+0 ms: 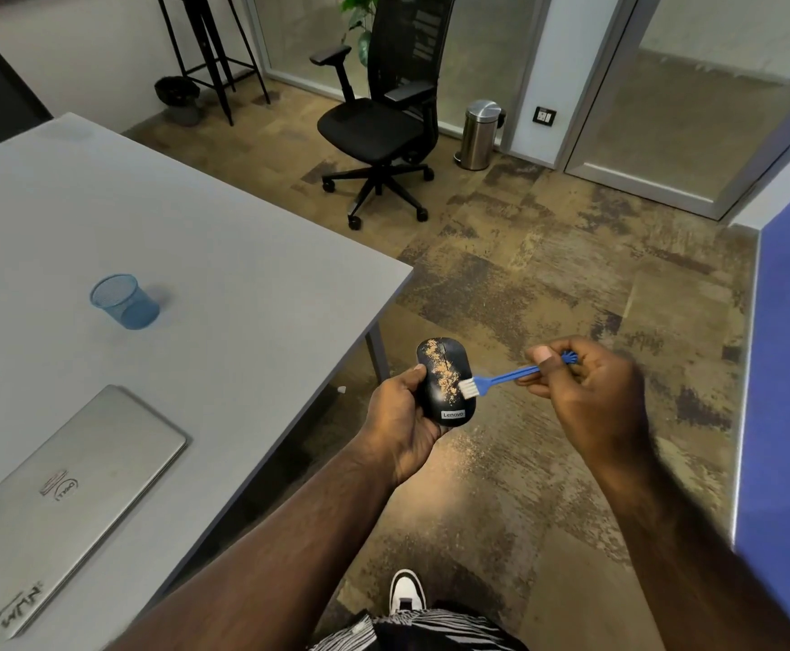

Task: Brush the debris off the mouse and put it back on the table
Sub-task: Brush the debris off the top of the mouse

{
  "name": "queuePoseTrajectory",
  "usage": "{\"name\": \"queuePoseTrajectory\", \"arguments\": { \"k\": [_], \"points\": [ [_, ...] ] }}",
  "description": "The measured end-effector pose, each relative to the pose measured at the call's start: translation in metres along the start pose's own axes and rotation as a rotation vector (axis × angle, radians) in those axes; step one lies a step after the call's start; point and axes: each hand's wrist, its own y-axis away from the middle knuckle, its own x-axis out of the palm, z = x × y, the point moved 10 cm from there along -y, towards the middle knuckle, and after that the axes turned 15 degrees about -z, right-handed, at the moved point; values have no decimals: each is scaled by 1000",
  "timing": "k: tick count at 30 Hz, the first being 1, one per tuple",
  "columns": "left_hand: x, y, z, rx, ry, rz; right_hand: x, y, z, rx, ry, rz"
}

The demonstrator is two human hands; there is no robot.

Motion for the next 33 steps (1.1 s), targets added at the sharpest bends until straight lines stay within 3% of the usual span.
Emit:
{"name": "queuePoseTrajectory", "arguments": {
  "k": [7, 11, 13, 16, 20, 25, 27, 30, 33],
  "points": [
    [-1, 0, 2, -11, -7, 1, -15, -10, -7, -16, 201, -136],
    [-1, -2, 1, 0, -3, 1, -5, -1, -6, 16, 10, -25],
    [0, -2, 1, 4, -12, -1, 1, 4, -8, -5, 55, 6],
    [-1, -2, 2, -3, -16, -2, -6, -4, -14, -16, 158, -80],
    [-1, -2, 3, -3, -23, -5, -6, -7, -9, 28, 17, -80],
    [0, -3, 3, -1, -29, 2, -3, -12, -11, -7, 181, -91],
    [-1, -4, 3, 3, -32, 2, -7, -16, -11, 19, 133, -116],
    [1, -5, 3, -4, -20, 17, 2, -12, -8, 44, 45, -42],
    [2, -5, 5, -13, -16, 28, 8, -10, -7, -26, 156, -31]
  ]
}}
